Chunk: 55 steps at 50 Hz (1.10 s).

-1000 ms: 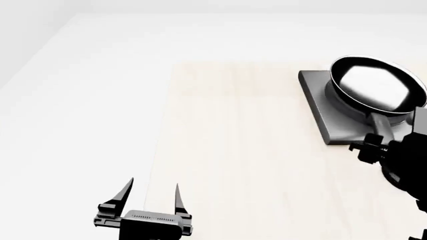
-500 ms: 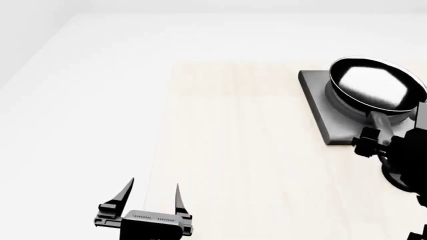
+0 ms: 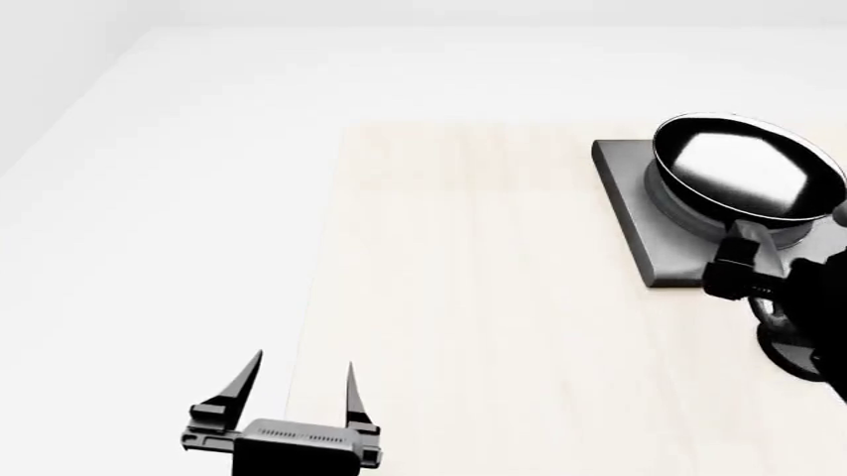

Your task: Turn on the stove and put the frying pan on it.

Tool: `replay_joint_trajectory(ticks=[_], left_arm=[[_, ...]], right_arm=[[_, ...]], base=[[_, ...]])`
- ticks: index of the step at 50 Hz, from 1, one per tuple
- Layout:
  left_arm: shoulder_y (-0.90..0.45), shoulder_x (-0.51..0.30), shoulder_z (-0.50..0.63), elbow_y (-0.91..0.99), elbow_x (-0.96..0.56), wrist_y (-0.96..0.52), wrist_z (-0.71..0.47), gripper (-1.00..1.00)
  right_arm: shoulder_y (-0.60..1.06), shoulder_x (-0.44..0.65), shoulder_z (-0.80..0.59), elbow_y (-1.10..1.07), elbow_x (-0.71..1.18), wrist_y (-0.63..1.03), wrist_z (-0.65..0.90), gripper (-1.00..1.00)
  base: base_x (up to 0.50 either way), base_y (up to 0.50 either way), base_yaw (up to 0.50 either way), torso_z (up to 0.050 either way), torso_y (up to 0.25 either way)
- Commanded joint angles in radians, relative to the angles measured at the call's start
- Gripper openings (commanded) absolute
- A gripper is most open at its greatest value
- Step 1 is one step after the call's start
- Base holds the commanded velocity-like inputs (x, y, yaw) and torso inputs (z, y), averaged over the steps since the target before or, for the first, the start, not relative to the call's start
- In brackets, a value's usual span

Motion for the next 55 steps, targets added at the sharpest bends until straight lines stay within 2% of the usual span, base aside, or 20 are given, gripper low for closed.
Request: replay_joint_trajectory(ticks=[1,14,22,35,45,46,48,51,55], left_arm=[[0.017,-0.013,-0.001,0.057,0.015,-0.016,-0.019,1.00],[0.054,-0.035,-0.004,0.165,0.078,-0.033,-0.071,1.00],[0.091,-0.054,-0.009,0.271,0.127,-0.059,-0.106,1.00],[0.110,-0.068,-0.003,0.334,0.147,-0.075,-0.112,1.00],[0.145,-0.088,-0.003,0.420,0.178,-0.092,-0.128,1.00],[0.147,-0.089,-0.003,0.425,0.182,-0.093,-0.130,1.00],[0.154,-0.093,-0.003,0.440,0.185,-0.094,-0.131,1.00],[0.166,-0.099,0.000,0.464,0.193,-0.095,-0.134,1.00],[0.175,-0.104,0.002,0.484,0.200,-0.097,-0.136,1.00]], right_arm=[[-0.073,-0.012,0.068,-0.153,0.037,0.019,-0.019,1.00],[-0.198,-0.059,0.140,-0.407,0.071,-0.034,-0.028,1.00],[-0.305,-0.120,0.140,-0.595,0.059,-0.136,-0.003,1.00],[-0.447,-0.204,0.134,-0.760,0.022,-0.349,0.017,1.00],[-0.499,-0.222,0.131,-0.905,0.043,-0.384,0.034,1.00],[-0.509,-0.208,0.125,-0.909,0.058,-0.399,0.055,1.00],[-0.563,-0.104,0.095,-0.910,0.190,-0.471,0.211,1.00],[-0.648,0.134,0.009,-0.909,0.410,-0.635,0.508,1.00],[-0.702,0.335,-0.098,-0.909,0.502,-0.809,0.711,1.00]], base=[[0.00,0.00,0.00,0.000,0.000],[0.00,0.00,0.00,0.000,0.000],[0.00,0.00,0.00,0.000,0.000],[0.00,0.00,0.00,0.000,0.000],[0.00,0.00,0.00,0.000,0.000],[0.00,0.00,0.00,0.000,0.000],[0.00,0.00,0.00,0.000,0.000],[0.00,0.00,0.00,0.000,0.000],[0.00,0.00,0.00,0.000,0.000]])
